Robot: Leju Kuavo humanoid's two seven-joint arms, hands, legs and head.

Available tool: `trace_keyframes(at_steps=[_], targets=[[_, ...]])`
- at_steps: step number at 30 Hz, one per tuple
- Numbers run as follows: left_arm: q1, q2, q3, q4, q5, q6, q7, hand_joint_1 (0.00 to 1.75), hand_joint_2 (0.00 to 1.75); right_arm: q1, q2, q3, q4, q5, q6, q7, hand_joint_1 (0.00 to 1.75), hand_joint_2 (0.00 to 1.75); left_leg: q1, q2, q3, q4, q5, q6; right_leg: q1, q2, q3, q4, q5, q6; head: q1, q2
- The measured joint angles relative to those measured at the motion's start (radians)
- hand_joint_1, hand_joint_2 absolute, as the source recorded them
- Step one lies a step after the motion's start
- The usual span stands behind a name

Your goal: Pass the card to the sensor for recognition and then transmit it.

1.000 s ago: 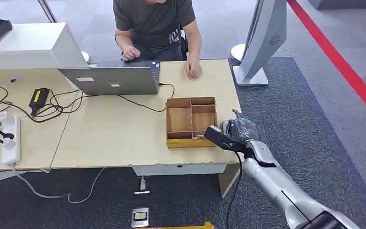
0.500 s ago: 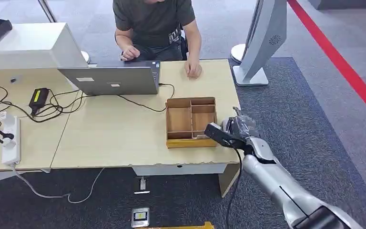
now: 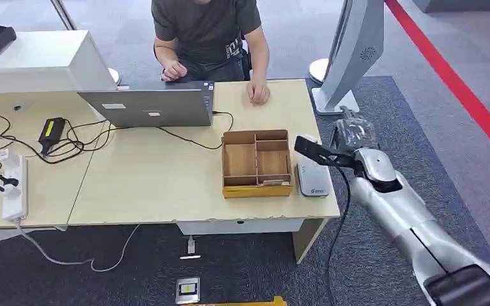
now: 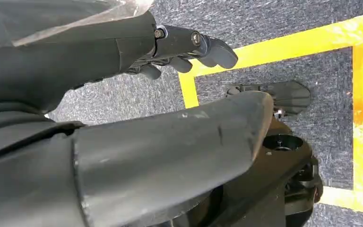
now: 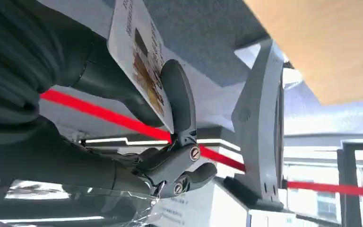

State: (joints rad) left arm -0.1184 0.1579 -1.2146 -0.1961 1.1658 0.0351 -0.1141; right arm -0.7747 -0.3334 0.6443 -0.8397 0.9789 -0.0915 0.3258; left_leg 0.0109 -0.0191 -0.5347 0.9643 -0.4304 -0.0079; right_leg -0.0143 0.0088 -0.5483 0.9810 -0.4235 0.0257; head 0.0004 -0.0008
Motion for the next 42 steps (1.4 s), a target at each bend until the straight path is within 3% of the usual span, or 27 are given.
trace_keyframes(at_steps=[6,10,16,21,30,42], targets=[[-0.001,0.0,0.0,0.002,-0.014,-0.002,-0.015,0.0,0.0,-0.023,-0.015,-0.015,-0.148,0.02,0.064,-0.007,1.75,1.75,0.0,0.0,0.0,0.0,0.0,0.0,0.0,0.001,0.0,0.0,0.0,0.0,0.0,0.0],[-0.003,-0.001,-0.001,0.002,-0.014,-0.008,-0.018,0.0,0.0,-0.042,0.033,-0.003,-0.174,0.005,0.047,-0.041,1.75,1.75,0.001,0.0,0.0,-0.001,0.0,0.0,0.001,0.001,0.0,0.001,0.0,0.0,0.0,0.0],[-0.005,-0.007,-0.001,0.001,-0.026,-0.008,-0.035,0.0,0.0,-0.098,0.122,0.034,-0.138,-0.028,0.003,-0.074,1.75,1.75,0.001,0.0,0.0,-0.001,0.001,-0.001,0.001,0.001,0.0,0.001,0.0,0.0,0.0,0.0],[-0.005,-0.009,-0.001,0.001,-0.027,-0.007,-0.047,0.0,0.0,-0.126,0.156,0.057,-0.105,-0.036,0.005,-0.065,1.75,1.75,0.001,0.0,-0.001,0.0,0.001,-0.001,0.001,0.001,0.0,0.001,0.0,0.0,0.0,0.0],[-0.004,-0.009,-0.001,0.002,-0.014,0.001,0.022,0.0,0.0,-0.161,0.174,0.071,-0.03,-0.079,0.005,-0.033,1.75,1.75,0.001,0.0,-0.001,0.0,0.001,-0.001,0.001,0.001,0.0,0.0,0.0,0.0,0.0,0.0],[-0.003,-0.01,-0.001,0.002,-0.017,0.004,0.016,0.0,0.0,-0.16,0.17,0.071,0.028,-0.106,0.002,-0.032,1.75,1.75,0.001,0.0,-0.001,0.0,0.001,-0.001,0.001,0.001,-0.001,0.0,0.0,0.0,0.0,0.0]])
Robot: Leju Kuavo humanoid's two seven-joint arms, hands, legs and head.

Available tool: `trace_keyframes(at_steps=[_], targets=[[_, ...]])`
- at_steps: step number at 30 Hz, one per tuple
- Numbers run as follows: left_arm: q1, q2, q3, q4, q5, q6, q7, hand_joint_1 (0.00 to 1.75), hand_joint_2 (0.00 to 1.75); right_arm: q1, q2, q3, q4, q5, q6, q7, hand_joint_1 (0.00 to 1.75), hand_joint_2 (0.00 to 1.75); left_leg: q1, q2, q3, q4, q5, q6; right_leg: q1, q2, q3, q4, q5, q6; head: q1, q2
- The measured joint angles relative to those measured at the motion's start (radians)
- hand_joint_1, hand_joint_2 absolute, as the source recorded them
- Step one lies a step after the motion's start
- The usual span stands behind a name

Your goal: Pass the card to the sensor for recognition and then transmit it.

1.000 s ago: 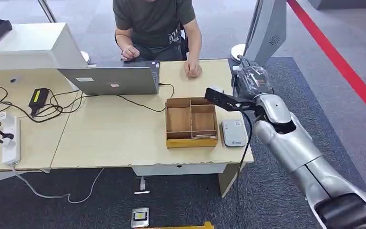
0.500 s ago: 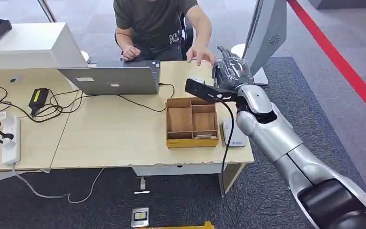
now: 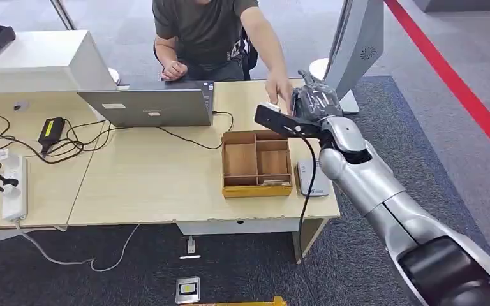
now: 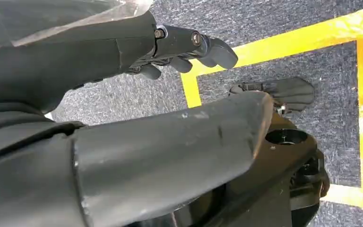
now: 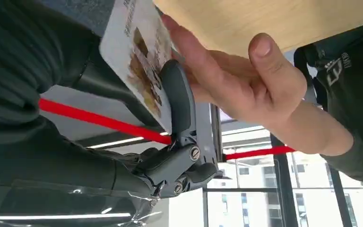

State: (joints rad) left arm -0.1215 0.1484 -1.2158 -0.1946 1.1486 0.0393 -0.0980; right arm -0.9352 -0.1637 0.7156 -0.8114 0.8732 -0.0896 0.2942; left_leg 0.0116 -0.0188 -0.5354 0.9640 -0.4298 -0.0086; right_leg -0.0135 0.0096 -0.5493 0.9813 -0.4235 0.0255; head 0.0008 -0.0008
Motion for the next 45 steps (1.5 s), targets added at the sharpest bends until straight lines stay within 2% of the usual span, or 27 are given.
trace_keyframes(at_steps=[3,9,10,13,18,19,20,27,31,36,39,41,45], targets=[[0.0,0.0,0.0,0.0,0.0,0.0,-0.016,0.0,0.0,0.0,-0.003,0.0,0.005,-0.002,0.0,-0.001,1.75,1.75,0.0,0.0,0.0,0.0,0.0,0.0,0.0,0.0,0.0,0.0,0.0,0.0,0.0,0.0],[0.0,0.0,0.0,0.0,0.01,0.0,-0.007,0.0,0.0,0.0,-0.005,0.0,0.019,-0.008,-0.001,-0.002,1.75,1.75,0.0,0.0,0.0,0.0,0.0,0.0,0.0,0.0,0.0,0.0,0.0,0.0,0.0,0.0],[0.0,0.0,0.0,0.0,0.012,0.003,-0.005,0.0,0.0,0.0,-0.005,0.0,0.021,-0.008,-0.003,-0.001,1.15,1.75,0.0,0.0,0.0,0.0,0.0,0.0,0.0,0.0,0.0,0.0,0.0,0.0,0.0,0.0],[0.0,0.0,0.0,0.0,0.018,0.006,0.013,0.0,0.0,0.0,-0.005,0.0,0.027,0.0,-0.015,0.003,1.15,1.75,0.0,0.0,0.0,0.0,0.0,0.0,0.0,0.0,0.0,0.0,0.0,0.0,0.0,0.0],[0.001,0.0,0.0,0.0,0.025,0.013,0.028,0.0,0.0,0.002,-0.005,0.0,0.04,0.043,-0.099,0.013,1.15,1.75,0.0,0.0,0.0,0.0,0.0,0.0,0.0,0.0,0.0,0.0,0.0,0.0,0.0,0.0],[0.001,0.0,0.001,0.0,0.025,0.013,0.028,0.0,0.0,0.003,-0.005,0.0,0.042,0.045,-0.102,0.013,0.0,1.75,0.0,0.0,0.0,0.0,0.0,0.0,0.0,0.0,0.0,0.0,0.0,0.0,0.0,0.0],[0.001,0.0,0.001,0.0,0.025,0.013,0.028,0.0,0.0,0.004,-0.005,0.0,0.042,0.045,-0.103,0.013,0.0,0.0,0.0,0.0,0.0,0.0,0.0,0.0,0.0,0.0,0.0,0.0,0.0,0.0,0.0,0.0],[0.001,0.0,0.002,0.0,0.033,0.017,0.062,0.0,0.0,0.004,0.0,0.002,0.061,0.046,-0.071,0.022,0.0,0.0,0.0,0.0,0.0,0.0,0.0,0.0,0.0,0.0,0.0,0.0,0.0,0.0,0.0,0.0],[0.0,0.002,0.002,0.001,0.039,0.021,0.057,0.0,0.0,0.004,0.004,0.003,0.069,0.076,-0.088,0.053,0.0,0.0,0.0,0.0,0.0,0.0,0.0,0.0,0.0,0.0,0.0,0.0,0.0,0.0,0.0,0.0],[0.0,0.001,0.007,0.001,0.043,0.019,0.04,0.0,0.0,0.048,-0.009,0.002,-0.009,0.132,-0.036,0.074,0.0,0.0,0.0,0.0,0.001,0.0,0.0,0.0,0.0,0.0,0.0,0.0,0.0,0.0,0.0,0.0],[0.002,0.0,0.01,0.001,0.047,0.024,0.045,0.0,0.0,0.103,-0.047,-0.01,-0.109,0.091,0.034,0.093,0.0,0.0,0.0,0.0,0.001,0.001,0.0,0.0,0.0,0.0,0.0,-0.001,0.0,0.0,0.0,0.0],[0.005,0.0,0.013,0.001,0.049,0.03,0.044,0.0,0.0,0.142,-0.095,-0.024,-0.202,0.032,0.077,0.106,0.0,0.0,0.0,0.0,0.0,0.001,0.0,0.0,0.0,0.0,0.0,-0.001,0.0,0.0,0.0,0.0],[0.009,0.0,0.018,0.001,0.053,0.032,0.044,0.0,0.0,0.21,-0.189,-0.064,-0.375,-0.13,0.106,0.143,0.0,0.0,-0.001,0.0,0.001,0.001,-0.001,0.001,0.0,0.001,0.0,-0.002,0.0,0.0,0.0,0.0]])
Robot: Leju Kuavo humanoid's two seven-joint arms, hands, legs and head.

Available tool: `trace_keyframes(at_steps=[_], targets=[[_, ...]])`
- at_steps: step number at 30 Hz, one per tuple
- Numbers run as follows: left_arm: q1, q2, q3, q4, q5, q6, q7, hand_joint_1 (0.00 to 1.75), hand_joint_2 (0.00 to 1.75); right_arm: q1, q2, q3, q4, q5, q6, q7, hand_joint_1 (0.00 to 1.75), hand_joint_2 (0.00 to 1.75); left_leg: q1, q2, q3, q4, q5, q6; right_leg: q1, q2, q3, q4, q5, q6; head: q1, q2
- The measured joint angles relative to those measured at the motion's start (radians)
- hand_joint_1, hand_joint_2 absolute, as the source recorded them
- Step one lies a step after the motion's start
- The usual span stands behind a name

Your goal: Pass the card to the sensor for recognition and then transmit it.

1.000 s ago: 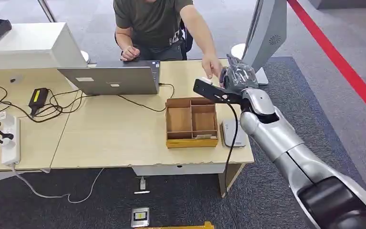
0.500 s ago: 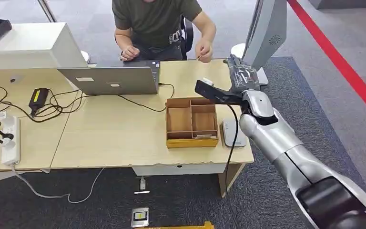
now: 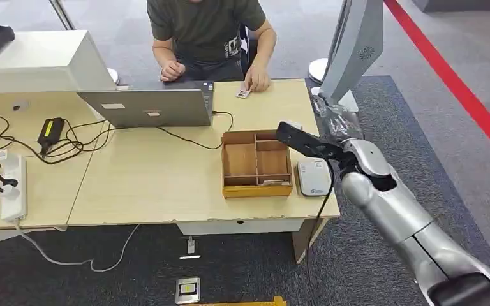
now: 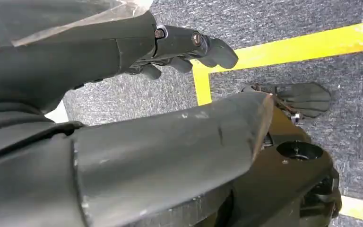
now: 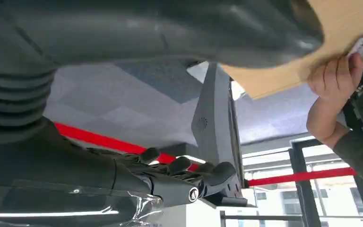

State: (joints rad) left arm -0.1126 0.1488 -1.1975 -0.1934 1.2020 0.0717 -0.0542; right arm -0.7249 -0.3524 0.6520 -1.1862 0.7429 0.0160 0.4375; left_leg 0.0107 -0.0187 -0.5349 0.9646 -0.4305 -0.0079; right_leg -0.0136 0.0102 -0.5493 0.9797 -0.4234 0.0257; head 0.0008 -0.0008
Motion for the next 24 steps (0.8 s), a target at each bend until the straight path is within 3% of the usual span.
trace_keyframes(at_steps=[6,11,15,23,24], targets=[[0.003,0.0,0.007,0.0,-0.002,0.002,-0.004,0.0,0.0,0.12,-0.145,-0.062,-0.282,-0.179,-0.017,0.075,0.0,0.0,0.0,0.0,0.0,0.0,0.0,0.0,-0.001,0.0,0.0,0.0,0.0,0.0,0.0,0.0],[0.003,-0.001,0.015,0.0,0.012,0.01,-0.004,0.0,0.0,0.243,-0.24,-0.106,-0.52,-0.161,-0.093,0.115,0.0,0.0,0.0,0.0,0.0,0.0,-0.001,0.0,0.0,0.0,0.0,0.0,0.0,0.0,0.0,0.0],[0.002,-0.006,0.028,0.0,0.038,0.024,-0.005,0.0,0.0,0.328,-0.265,-0.113,-0.66,-0.068,-0.106,0.115,0.0,0.0,0.001,0.0,0.0,-0.001,-0.001,0.0,0.0,0.0,0.0,0.0,0.0,0.0,-0.002,0.0],[0.0,-0.026,0.052,0.0,0.044,0.033,-0.009,0.0,0.0,0.428,-0.244,-0.08,-0.808,0.071,-0.155,0.086,0.0,0.0,0.001,0.0,0.0,-0.001,-0.001,0.0,0.0,0.001,0.0,0.0,0.0,0.0,-0.001,0.0],[0.0,-0.028,0.053,0.0,0.044,0.032,-0.012,0.0,0.0,0.433,-0.242,-0.076,-0.817,0.067,-0.152,0.087,0.0,1.75,0.001,0.0,0.0,-0.001,-0.001,0.0,0.0,0.001,0.001,0.0,0.0,0.0,-0.001,0.0]])
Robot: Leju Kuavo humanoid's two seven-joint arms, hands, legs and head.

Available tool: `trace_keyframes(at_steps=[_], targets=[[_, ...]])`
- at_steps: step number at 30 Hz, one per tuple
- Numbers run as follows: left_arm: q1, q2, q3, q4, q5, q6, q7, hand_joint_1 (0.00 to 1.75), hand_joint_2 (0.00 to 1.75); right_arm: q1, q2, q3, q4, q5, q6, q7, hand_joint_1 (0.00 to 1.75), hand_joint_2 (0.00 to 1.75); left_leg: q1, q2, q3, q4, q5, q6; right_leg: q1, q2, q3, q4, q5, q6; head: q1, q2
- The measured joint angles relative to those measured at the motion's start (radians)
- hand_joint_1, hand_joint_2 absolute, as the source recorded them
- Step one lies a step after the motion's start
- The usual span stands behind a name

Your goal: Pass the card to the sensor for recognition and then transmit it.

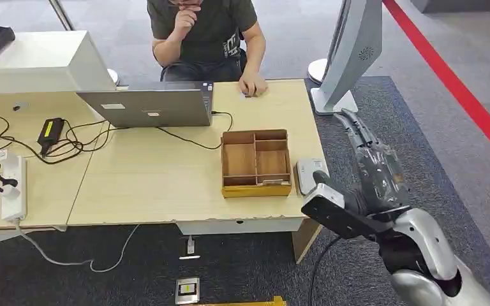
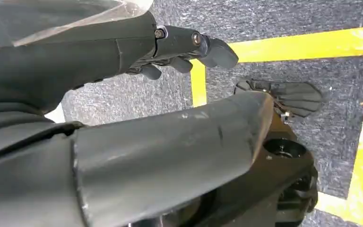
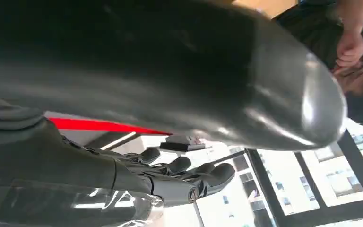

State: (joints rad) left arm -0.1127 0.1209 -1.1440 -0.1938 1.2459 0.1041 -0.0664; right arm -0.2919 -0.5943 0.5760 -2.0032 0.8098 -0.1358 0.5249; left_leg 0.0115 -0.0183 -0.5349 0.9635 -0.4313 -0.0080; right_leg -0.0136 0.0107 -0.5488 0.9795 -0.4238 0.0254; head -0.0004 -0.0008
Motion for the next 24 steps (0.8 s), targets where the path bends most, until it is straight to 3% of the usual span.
trace_keyframes(at_steps=[3,8,12,24], targets=[[-0.001,-0.003,0.005,0.0,0.002,0.0,-0.016,0.0,0.0,0.02,0.018,0.016,-0.01,0.0,0.022,0.0,0.0,1.75,0.0,0.0,0.0,0.0,0.0,0.0,0.0,0.0,0.0,0.0,0.0,0.0,0.0,0.0],[-0.003,-0.005,0.021,-0.002,0.026,0.02,-0.023,0.0,0.0,0.045,0.082,0.058,0.02,0.131,0.014,0.016,0.0,1.75,0.0,0.0,0.0,0.0,0.0,0.0,0.0,0.0,0.0,0.0,0.0,0.0,0.0,0.0],[-0.006,-0.011,0.031,-0.002,0.034,0.035,0.019,0.0,0.0,0.04,0.137,0.081,0.102,0.251,0.03,0.045,0.0,1.75,0.001,0.0,-0.001,0.0,0.0,0.0,0.0,0.0,0.0,0.0,0.0,0.0,0.0,0.0],[-0.006,-0.02,0.059,-0.003,0.079,0.05,0.024,0.0,0.0,-0.007,0.232,0.118,0.289,0.225,0.037,0.04,0.0,1.75,0.0,0.0,-0.001,0.0,0.0,0.0,0.0,0.0,0.0,0.0,0.0,0.0,0.0,0.0]])
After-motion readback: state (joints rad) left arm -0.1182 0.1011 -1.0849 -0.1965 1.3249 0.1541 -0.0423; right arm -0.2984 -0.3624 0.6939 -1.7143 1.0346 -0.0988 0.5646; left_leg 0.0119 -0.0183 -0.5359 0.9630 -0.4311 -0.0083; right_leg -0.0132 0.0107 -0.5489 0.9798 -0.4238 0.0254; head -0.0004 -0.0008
